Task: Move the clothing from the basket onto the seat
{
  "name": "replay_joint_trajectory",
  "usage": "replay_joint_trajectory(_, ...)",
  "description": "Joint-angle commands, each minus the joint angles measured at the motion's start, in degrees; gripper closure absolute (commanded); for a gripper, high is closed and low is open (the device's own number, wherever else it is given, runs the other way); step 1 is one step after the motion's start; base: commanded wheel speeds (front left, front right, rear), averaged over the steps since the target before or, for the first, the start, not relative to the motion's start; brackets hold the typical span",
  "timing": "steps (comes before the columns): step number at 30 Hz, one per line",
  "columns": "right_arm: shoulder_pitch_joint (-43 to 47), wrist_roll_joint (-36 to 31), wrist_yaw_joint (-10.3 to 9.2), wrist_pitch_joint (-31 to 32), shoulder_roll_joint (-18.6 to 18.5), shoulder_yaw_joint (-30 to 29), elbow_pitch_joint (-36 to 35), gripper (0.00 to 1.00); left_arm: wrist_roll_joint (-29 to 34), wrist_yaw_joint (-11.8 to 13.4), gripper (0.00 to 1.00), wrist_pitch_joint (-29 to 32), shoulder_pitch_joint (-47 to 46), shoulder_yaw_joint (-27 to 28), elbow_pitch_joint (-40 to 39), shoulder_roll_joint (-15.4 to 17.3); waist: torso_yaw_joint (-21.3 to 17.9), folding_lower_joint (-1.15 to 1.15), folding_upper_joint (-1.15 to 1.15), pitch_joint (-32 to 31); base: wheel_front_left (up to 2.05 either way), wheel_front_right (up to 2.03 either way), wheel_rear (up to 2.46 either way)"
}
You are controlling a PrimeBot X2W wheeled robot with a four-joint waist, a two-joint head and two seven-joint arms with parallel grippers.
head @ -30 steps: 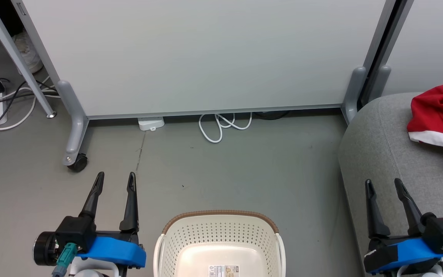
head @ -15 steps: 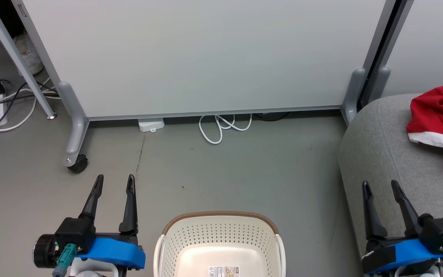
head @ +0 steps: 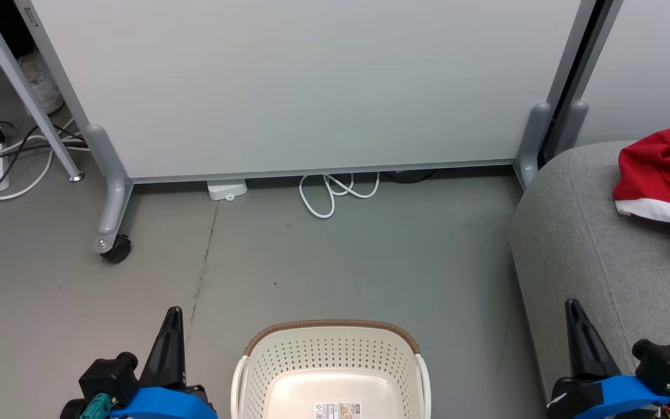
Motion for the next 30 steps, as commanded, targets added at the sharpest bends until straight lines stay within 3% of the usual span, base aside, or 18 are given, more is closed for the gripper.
replay_joint_trajectory(1, -1.05, 2.93, 0.0, 0.63, -0.16, -0.2, -0.98, 1.0, -2.86, -0.04, 1.0, 0.57, -1.49, 0.62, -1.19, 0.07, -0.08, 0.0, 0.0, 0.01, 0.0, 0.0, 0.0)
replay_joint_trajectory(30, -2.39, 30.65, 0.01, 7.43, -0.25, -0.54, -2.48, 1.0, -30.75, -0.2, 1.0, 7.48, -3.03, 3.64, -3.1, -0.01, -1.41, 0.0, 0.0, 0.06, 0.0, 0.0, 0.0)
